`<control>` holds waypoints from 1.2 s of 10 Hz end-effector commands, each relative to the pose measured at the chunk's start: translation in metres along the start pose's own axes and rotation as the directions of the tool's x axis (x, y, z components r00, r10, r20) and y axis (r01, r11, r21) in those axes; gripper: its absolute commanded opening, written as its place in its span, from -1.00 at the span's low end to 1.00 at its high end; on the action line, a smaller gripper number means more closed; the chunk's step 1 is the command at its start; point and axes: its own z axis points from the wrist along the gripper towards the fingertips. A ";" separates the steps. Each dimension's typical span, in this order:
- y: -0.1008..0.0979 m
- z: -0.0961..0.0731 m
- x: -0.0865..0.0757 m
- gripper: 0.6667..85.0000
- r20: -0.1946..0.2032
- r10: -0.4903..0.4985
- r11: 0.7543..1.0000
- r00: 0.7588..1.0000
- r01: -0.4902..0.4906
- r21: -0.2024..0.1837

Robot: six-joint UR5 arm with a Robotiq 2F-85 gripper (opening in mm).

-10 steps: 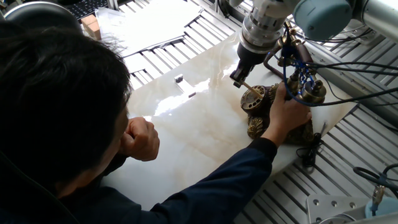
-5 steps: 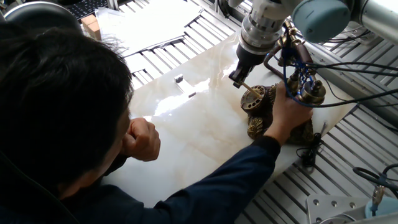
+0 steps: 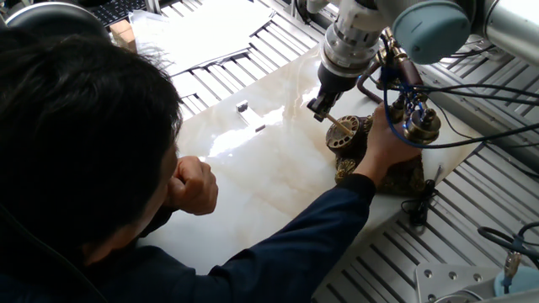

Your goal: Dial a number on an old rotary phone

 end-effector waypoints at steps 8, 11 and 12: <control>0.017 0.012 -0.021 -0.97 0.041 0.051 0.998 0.998 -0.052 0.027; 0.017 0.019 -0.028 -0.97 0.060 0.050 0.998 0.997 -0.052 0.031; 0.015 0.023 -0.031 -0.97 0.066 0.045 0.998 0.997 -0.047 0.030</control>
